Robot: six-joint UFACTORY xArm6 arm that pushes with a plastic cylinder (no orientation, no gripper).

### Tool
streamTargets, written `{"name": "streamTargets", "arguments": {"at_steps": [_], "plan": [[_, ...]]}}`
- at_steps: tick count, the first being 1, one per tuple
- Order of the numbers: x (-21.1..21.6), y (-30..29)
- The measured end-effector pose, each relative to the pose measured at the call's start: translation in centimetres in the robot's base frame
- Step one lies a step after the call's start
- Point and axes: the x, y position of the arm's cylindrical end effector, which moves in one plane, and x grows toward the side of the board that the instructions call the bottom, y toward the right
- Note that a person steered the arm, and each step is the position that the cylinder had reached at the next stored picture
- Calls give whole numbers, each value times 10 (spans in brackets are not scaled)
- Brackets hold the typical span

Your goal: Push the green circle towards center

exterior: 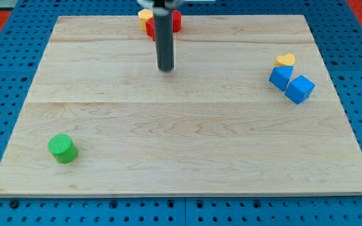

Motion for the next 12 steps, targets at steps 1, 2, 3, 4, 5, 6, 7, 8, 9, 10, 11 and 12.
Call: {"name": "streamTargets", "arguments": {"at_steps": [1, 2, 3, 4, 5, 6, 7, 8, 9, 10, 11, 12], "plan": [[106, -20], [192, -53], [217, -103], [188, -139], [183, -211], [146, -193], [147, -157], [155, -128], [174, -91], [158, -74], [132, -72], [109, -58]]}}
